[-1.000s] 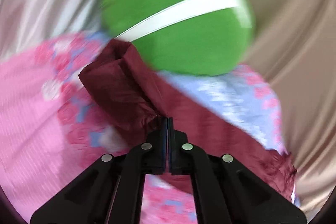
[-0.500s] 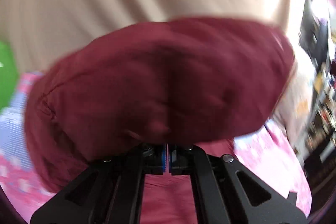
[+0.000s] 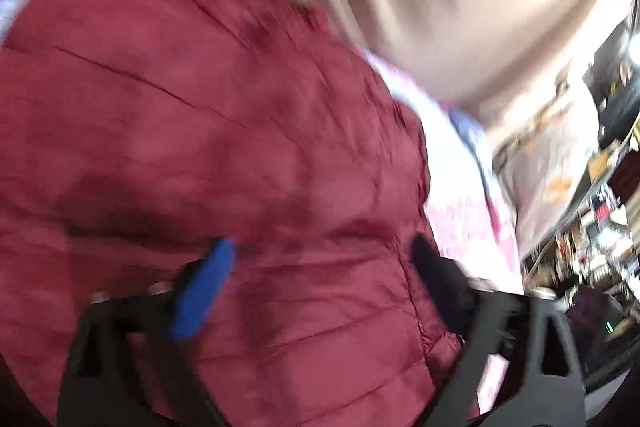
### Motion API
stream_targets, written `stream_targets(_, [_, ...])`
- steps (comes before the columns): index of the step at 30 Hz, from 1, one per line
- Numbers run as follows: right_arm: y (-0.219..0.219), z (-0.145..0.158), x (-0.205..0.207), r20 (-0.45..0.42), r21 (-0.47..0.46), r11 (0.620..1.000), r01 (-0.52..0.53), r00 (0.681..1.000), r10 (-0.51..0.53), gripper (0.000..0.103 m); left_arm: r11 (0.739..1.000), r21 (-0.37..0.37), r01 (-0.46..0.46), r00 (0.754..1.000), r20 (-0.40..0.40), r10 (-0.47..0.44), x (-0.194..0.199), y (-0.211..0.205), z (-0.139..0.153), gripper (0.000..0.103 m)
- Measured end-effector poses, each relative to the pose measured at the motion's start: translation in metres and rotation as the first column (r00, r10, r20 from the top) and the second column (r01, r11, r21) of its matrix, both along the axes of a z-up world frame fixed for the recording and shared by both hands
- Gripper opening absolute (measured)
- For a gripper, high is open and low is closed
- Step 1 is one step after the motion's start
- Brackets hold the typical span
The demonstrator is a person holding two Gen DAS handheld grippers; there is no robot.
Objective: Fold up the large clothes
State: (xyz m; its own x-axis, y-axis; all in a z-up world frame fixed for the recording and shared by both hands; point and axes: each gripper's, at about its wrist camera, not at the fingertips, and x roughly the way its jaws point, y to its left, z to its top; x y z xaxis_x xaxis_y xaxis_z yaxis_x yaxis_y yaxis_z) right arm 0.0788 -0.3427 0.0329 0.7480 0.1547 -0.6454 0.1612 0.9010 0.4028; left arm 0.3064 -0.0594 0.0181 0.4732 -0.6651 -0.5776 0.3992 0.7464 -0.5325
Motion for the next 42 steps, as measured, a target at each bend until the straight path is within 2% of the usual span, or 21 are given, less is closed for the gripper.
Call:
stream_targets(4, [0.000, -0.002, 0.044, -0.007, 0.037, 0.999, -0.036, 0.999, 0.037, 0.072, 0.988, 0.033, -0.150, 0.988, 0.038, 0.149, 0.008, 0.078, 0.010, 0.093])
stream_targets(7, [0.007, -0.009, 0.082, -0.040, 0.046, 0.997, -0.065, 0.997, 0.067, 0.072, 0.964, 0.061, -0.259, 0.966, -0.010, 0.260, 0.014, 0.130, -0.003, 0.093])
stream_targets(12, [0.019, -0.030, 0.132, -0.119, 0.095, 0.992, -0.080, 0.989, 0.091, 0.072, 0.933, 0.070, -0.354, 0.929, -0.090, 0.359, 0.034, 0.172, -0.030, 0.093])
stream_targets(13, [0.022, -0.036, 0.140, -0.137, 0.104, 0.991, -0.078, 0.986, 0.092, 0.067, 0.929, 0.067, -0.363, 0.923, -0.111, 0.368, 0.041, 0.178, -0.035, 0.092])
stream_targets(14, [0.026, -0.038, 0.146, -0.144, 0.109, 0.991, -0.083, 0.985, 0.099, 0.035, 0.928, 0.067, -0.367, 0.920, -0.124, 0.373, 0.043, 0.181, -0.039, 0.091])
stream_targets(15, [0.030, -0.038, 0.152, -0.143, 0.103, 0.990, -0.095, 0.984, 0.109, 0.012, 0.926, 0.074, -0.369, 0.917, -0.131, 0.376, 0.048, 0.181, -0.041, 0.086])
stream_targets(16, [0.034, -0.030, 0.158, -0.137, 0.084, 0.990, -0.111, 0.983, 0.122, 0.004, 0.924, 0.092, -0.372, 0.915, -0.128, 0.382, 0.051, 0.175, -0.040, 0.078])
stream_targets(18, [0.040, 0.005, 0.154, -0.027, 0.007, 0.996, -0.092, 0.995, 0.092, 0.004, 0.926, 0.116, -0.360, 0.922, -0.107, 0.372, 0.056, 0.162, -0.038, 0.064])
stream_targets(19, [0.044, 0.033, 0.146, 0.072, -0.052, 0.995, -0.087, 0.993, 0.091, 0.003, 0.924, 0.134, -0.358, 0.923, -0.096, 0.372, 0.058, 0.157, -0.037, 0.061])
stream_targets(21, [0.042, 0.076, 0.124, 0.234, -0.106, 0.993, -0.046, 0.970, 0.070, 0.003, 0.915, 0.185, -0.359, 0.925, -0.058, 0.375, 0.063, 0.150, -0.035, 0.059])
stream_targets(22, [0.038, 0.083, 0.120, 0.260, -0.113, 0.993, -0.023, 0.964, 0.052, 0.003, 0.910, 0.210, -0.358, 0.926, -0.048, 0.375, 0.066, 0.144, -0.037, 0.059])
stream_targets(23, [0.030, 0.081, 0.122, 0.253, -0.116, 0.993, 0.003, 0.967, 0.027, 0.004, 0.905, 0.236, -0.354, 0.926, -0.044, 0.374, 0.070, 0.139, -0.040, 0.058])
stream_targets(25, [0.010, 0.049, 0.145, 0.117, -0.096, 0.995, 0.016, 0.993, -0.005, 0.006, 0.889, 0.285, -0.359, 0.924, -0.023, 0.381, 0.076, 0.129, -0.049, 0.053])
stream_targets(27, [-0.012, -0.013, 0.176, -0.124, -0.088, 0.995, 0.050, 0.990, -0.060, 0.005, 0.867, 0.335, -0.369, 0.924, 0.034, 0.381, 0.075, 0.123, -0.049, 0.053])
stream_targets(28, [-0.017, -0.028, 0.179, -0.167, -0.094, 0.993, 0.070, 0.982, -0.085, 0.004, 0.861, 0.347, -0.371, 0.924, 0.043, 0.381, 0.075, 0.121, -0.048, 0.053])
stream_targets(29, [-0.023, -0.036, 0.174, -0.158, -0.071, 0.994, 0.079, 0.983, -0.090, 0.004, 0.861, 0.347, -0.373, 0.923, 0.043, 0.382, 0.075, 0.122, -0.048, 0.053])
stream_targets(33, [-0.030, -0.016, 0.144, -0.021, -0.002, 0.996, 0.094, 0.995, -0.094, 0.019, 0.886, 0.273, -0.374, 0.921, 0.000, 0.389, 0.073, 0.138, -0.043, 0.053])
stream_targets(35, [-0.033, -0.006, 0.134, 0.015, 0.011, 0.996, 0.089, 0.996, -0.089, 0.048, 0.904, 0.211, -0.373, 0.922, -0.028, 0.387, 0.065, 0.157, -0.041, 0.054])
stream_targets(38, [-0.035, -0.004, 0.134, 0.040, 0.037, 0.998, 0.050, 0.998, -0.051, 0.071, 0.933, 0.075, -0.353, 0.929, -0.094, 0.359, 0.065, 0.173, -0.038, 0.067])
stream_targets(39, [-0.033, -0.003, 0.139, 0.043, 0.045, 0.998, 0.042, 0.998, -0.044, 0.073, 0.931, 0.039, -0.362, 0.925, -0.109, 0.364, 0.066, 0.176, -0.037, 0.072])
stream_targets(42, [-0.029, -0.015, 0.158, 0.023, 0.120, 0.993, 0.018, 1.000, -0.021, 0.073, 0.924, 0.011, -0.381, 0.916, -0.131, 0.379, 0.070, 0.183, -0.039, 0.072])
